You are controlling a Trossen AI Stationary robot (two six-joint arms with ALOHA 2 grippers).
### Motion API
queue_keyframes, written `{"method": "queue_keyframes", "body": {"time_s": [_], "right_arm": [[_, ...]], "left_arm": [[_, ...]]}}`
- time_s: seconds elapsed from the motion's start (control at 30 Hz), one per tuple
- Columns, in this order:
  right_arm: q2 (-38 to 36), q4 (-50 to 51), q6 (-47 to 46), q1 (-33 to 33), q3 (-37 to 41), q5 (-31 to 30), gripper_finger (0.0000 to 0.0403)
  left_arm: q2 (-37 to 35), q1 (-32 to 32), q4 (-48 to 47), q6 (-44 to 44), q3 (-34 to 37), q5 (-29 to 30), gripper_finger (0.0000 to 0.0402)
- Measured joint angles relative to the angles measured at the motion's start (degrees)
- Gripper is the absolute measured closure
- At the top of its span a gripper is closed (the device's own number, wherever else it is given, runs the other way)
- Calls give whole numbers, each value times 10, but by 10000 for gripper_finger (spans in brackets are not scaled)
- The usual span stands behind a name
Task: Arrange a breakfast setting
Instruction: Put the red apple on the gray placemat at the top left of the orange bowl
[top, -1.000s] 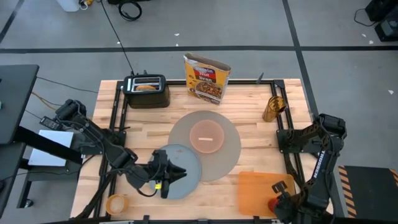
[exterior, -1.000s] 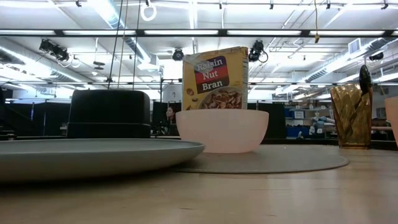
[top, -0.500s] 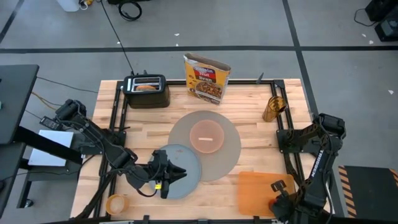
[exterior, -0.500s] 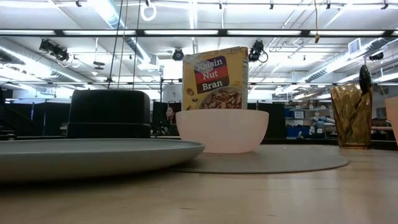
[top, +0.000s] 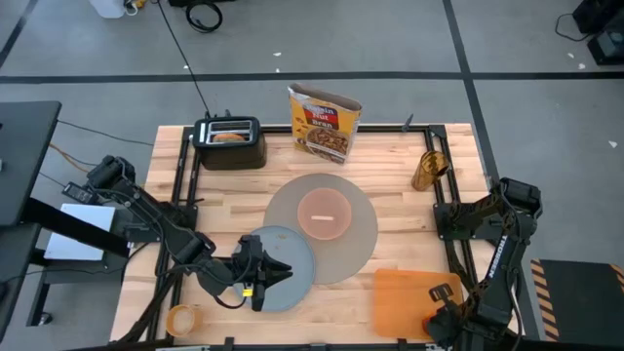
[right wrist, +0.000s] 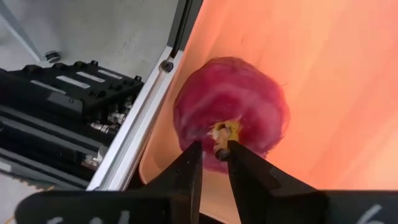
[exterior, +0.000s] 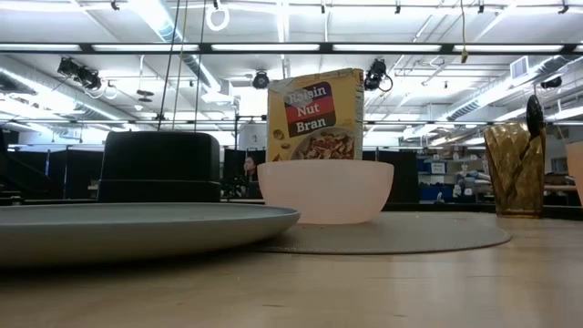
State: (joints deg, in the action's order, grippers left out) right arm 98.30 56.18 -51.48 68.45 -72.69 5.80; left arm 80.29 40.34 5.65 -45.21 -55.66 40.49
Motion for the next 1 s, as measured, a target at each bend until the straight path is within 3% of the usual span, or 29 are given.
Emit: {"method": "queue_keyframes", "body": {"time_s": [0.7, 1.0], "right_arm": [[0, -3, 3, -5, -1, -15, 377], [0, 125, 35, -48, -84, -13, 375]], "left_arm": [[0, 0, 0, 0, 0, 0, 322], [0, 0, 1, 22, 0, 0, 322]]}}
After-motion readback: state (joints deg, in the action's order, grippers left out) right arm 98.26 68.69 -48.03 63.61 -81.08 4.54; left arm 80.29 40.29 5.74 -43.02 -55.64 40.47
